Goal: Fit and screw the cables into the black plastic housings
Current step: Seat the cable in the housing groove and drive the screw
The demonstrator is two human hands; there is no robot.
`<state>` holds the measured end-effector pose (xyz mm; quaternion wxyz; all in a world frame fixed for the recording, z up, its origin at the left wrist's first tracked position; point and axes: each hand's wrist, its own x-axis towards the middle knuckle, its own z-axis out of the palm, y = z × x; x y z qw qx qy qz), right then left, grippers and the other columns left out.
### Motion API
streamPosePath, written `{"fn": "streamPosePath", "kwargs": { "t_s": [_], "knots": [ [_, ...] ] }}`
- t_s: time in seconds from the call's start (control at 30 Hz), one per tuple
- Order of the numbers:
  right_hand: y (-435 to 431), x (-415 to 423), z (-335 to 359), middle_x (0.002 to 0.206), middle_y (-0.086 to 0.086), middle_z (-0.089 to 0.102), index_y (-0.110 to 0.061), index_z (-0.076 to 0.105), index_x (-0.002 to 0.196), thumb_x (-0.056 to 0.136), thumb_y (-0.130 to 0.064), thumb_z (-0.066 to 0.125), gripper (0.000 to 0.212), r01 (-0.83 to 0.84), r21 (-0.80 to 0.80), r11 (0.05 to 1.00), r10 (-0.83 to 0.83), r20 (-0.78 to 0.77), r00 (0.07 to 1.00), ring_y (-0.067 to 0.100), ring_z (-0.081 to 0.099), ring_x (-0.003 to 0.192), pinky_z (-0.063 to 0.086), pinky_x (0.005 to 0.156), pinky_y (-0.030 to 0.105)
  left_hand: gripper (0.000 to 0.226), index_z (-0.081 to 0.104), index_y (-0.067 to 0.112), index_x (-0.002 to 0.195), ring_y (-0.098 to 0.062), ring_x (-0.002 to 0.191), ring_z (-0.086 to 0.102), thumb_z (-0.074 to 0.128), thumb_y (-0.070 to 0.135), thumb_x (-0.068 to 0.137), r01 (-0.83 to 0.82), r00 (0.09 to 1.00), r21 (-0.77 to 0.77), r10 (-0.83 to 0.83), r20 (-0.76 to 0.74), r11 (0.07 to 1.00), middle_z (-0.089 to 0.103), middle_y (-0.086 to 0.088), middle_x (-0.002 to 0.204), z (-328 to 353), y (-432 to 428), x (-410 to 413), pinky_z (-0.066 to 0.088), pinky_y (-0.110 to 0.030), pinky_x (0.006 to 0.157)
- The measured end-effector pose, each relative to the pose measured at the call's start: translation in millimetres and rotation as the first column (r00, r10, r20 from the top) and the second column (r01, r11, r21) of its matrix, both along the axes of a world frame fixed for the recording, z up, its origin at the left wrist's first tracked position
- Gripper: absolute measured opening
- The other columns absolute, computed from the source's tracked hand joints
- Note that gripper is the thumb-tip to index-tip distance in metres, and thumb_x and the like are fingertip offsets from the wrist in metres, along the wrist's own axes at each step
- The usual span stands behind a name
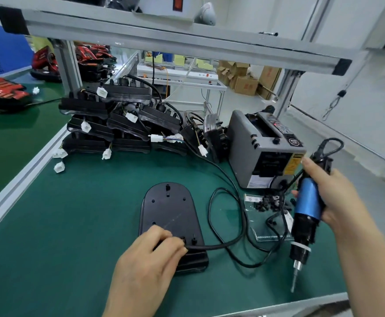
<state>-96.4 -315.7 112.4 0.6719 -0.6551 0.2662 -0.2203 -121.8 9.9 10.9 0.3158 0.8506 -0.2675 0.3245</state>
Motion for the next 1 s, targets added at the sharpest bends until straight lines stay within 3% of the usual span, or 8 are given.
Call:
{"fn": "streamPosePath", "kwargs": {
  "t_s": [0.23, 0.4, 0.47, 0.53, 0.73, 0.9, 1.0],
  "knots": [
    [-35, 13, -31, 0.091, 0.015, 0.058, -0.01, 0.048, 0.088, 0.081, -0.038, 0.072, 0.037, 0.065, -0.023, 0.998, -0.068, -0.225, 0.972, 0.034, 0.063, 0.064, 0.056, 0.044, 0.037, 0.022, 0.068, 0.024, 0.077, -0.004, 0.075, 0.055, 0.054, 0.036, 0.087, 0.011, 1.0, -0.026, -0.01, 0.019, 1.0, 0.057, 0.01, 0.082, -1, -1, 2, 0.04, -0.014, 0.064],
    [-46, 23, -49, 0.093, 0.022, 0.061, 0.001, 0.052, 0.102, 0.081, -0.045, 0.07, 0.053, 0.055, -0.096, 0.994, -0.087, -0.368, 0.926, 0.037, 0.062, 0.08, 0.053, 0.084, 0.054, 0.021, 0.068, 0.026, 0.077, -0.002, 0.077, 0.053, 0.054, 0.037, 0.086, -0.004, 1.0, -0.038, 0.005, 0.011, 0.999, 0.056, 0.012, 0.083, -2, -2, 2, 0.039, -0.014, 0.063],
    [-48, 24, -54, 0.096, 0.023, 0.062, 0.002, 0.054, 0.101, 0.082, -0.048, 0.068, 0.055, 0.06, -0.158, 0.986, -0.118, -0.389, 0.914, 0.039, 0.062, 0.087, 0.05, 0.09, 0.054, 0.021, 0.068, 0.026, 0.078, -0.002, 0.077, 0.054, 0.053, 0.038, 0.087, -0.001, 1.0, -0.037, 0.001, 0.009, 0.999, 0.056, 0.012, 0.084, -3, -2, 2, 0.039, -0.014, 0.064],
    [-49, 26, -56, 0.093, 0.022, 0.061, 0.002, 0.053, 0.101, 0.082, -0.051, 0.065, 0.058, 0.055, -0.22, 0.974, -0.144, -0.413, 0.899, 0.038, 0.061, 0.085, 0.051, 0.087, 0.05, 0.021, 0.068, 0.026, 0.078, -0.003, 0.077, 0.055, 0.053, 0.038, 0.087, 0.004, 1.0, -0.028, -0.004, 0.009, 1.0, 0.056, 0.012, 0.084, -3, -1, 2, 0.039, -0.014, 0.064],
    [-47, 27, -60, 0.079, 0.01, 0.054, -0.002, 0.053, 0.101, 0.087, -0.057, 0.053, 0.057, 0.004, -0.374, 0.927, -0.184, -0.447, 0.875, 0.025, 0.053, 0.067, 0.041, 0.061, 0.034, 0.019, 0.067, 0.027, 0.08, -0.004, 0.077, 0.057, 0.054, 0.038, 0.087, 0.006, 1.0, -0.027, -0.006, 0.004, 1.0, 0.056, 0.013, 0.085, -4, -1, 2, 0.041, -0.018, 0.062],
    [-47, 24, -70, 0.098, 0.017, 0.058, -0.004, 0.052, 0.106, 0.087, -0.062, 0.049, 0.061, -0.016, -0.422, 0.906, -0.191, -0.443, 0.876, 0.028, 0.057, 0.075, 0.045, 0.074, 0.04, 0.019, 0.067, 0.026, 0.079, -0.005, 0.076, 0.057, 0.054, 0.038, 0.087, 0.006, 1.0, -0.022, -0.006, 0.005, 1.0, 0.055, 0.012, 0.084, -3, -1, 2, 0.041, -0.017, 0.061],
    [-44, 20, -76, 0.124, 0.023, 0.053, 0.0, 0.042, 0.13, 0.086, -0.059, 0.053, 0.075, 0.025, -0.447, 0.894, -0.241, -0.434, 0.868, 0.039, 0.056, 0.104, 0.046, 0.087, 0.047, 0.019, 0.066, 0.026, 0.08, -0.003, 0.078, 0.057, 0.054, 0.038, 0.087, 0.006, 1.0, -0.018, -0.006, 0.005, 1.0, 0.055, 0.012, 0.084, -3, -1, 2, 0.041, -0.017, 0.061]
  ]
}}
